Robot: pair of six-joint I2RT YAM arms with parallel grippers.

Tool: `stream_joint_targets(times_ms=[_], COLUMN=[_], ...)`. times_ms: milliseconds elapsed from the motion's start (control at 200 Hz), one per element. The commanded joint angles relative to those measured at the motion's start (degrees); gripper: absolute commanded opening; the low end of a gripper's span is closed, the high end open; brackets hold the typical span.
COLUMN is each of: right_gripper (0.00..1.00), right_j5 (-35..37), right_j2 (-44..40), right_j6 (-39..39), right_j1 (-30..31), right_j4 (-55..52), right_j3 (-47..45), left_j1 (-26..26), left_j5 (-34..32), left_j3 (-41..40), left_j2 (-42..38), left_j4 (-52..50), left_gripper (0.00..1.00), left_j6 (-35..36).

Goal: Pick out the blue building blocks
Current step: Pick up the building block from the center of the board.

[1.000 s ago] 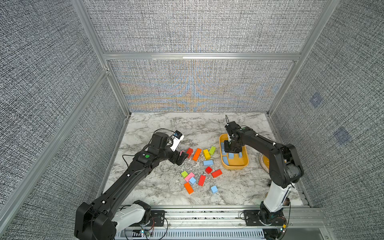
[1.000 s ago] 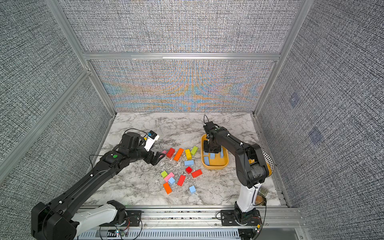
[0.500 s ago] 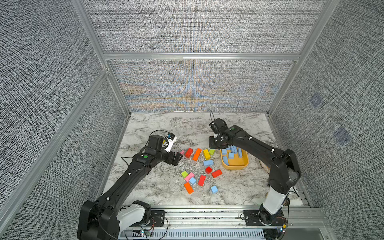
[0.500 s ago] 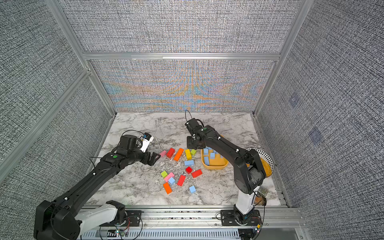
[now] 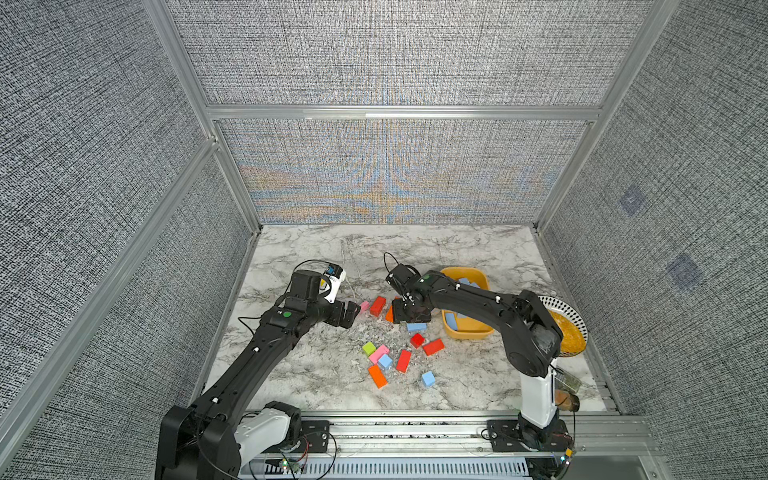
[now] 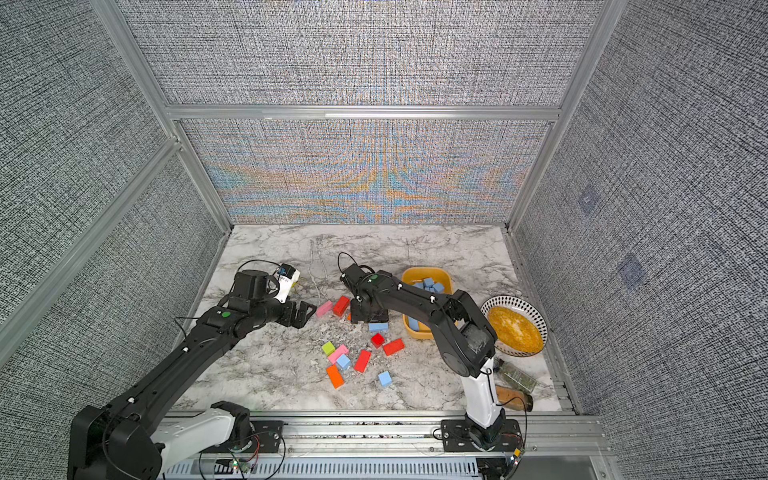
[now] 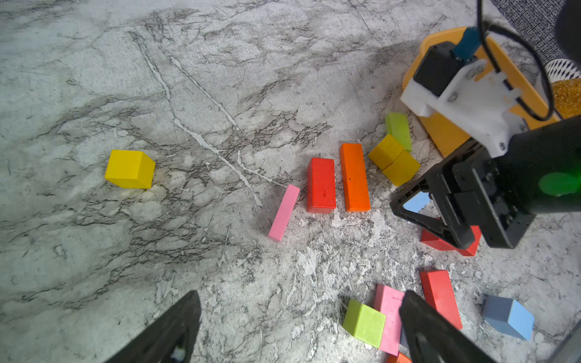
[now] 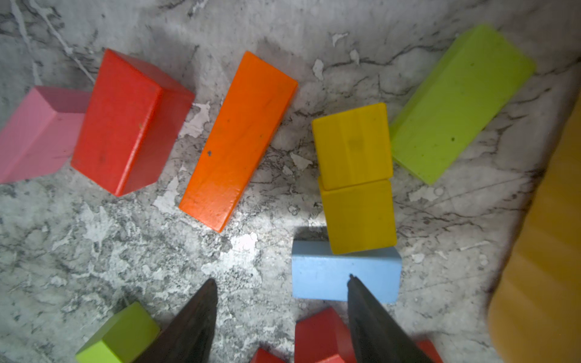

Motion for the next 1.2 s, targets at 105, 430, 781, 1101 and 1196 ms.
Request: stream_joint_targets(times_ms=[105, 430, 781, 1101, 1196], right_gripper=[0.73, 0.73, 0.89, 0.88, 0.88], right_j5=[-0.3, 1.3, 4.4, 1.1, -1.7], right_j2=[-0.7, 0.2, -1.3, -1.0, -0.9], right_j6=[0.5, -0.9, -2.9, -4.2, -4.6], right_j1=[-0.6, -2.3, -3.0, -6.0, -6.6], right_j4=[-0.4, -0.2, -4.2, -1.9, 0.9], right_j3=[-3.9, -5.1, -2.1, -6.3, -7.4], left_j1=[0.6, 1.0, 1.0, 1.0, 1.0], left_j5=[-0.3, -0.3, 0.5, 0.7, 0.9], left_j3=[-0.2, 0.2, 0.8, 0.7, 0.8], left_j2=[-0.1, 0.2, 1.5, 1.7, 1.8], left_j4=[1.5, 1.1, 1.0, 1.0, 1.0], left_gripper=[1.0, 1.0, 1.0, 1.0, 1.0], left_j6=[-0.4, -0.5, -0.8, -0.4, -0.4])
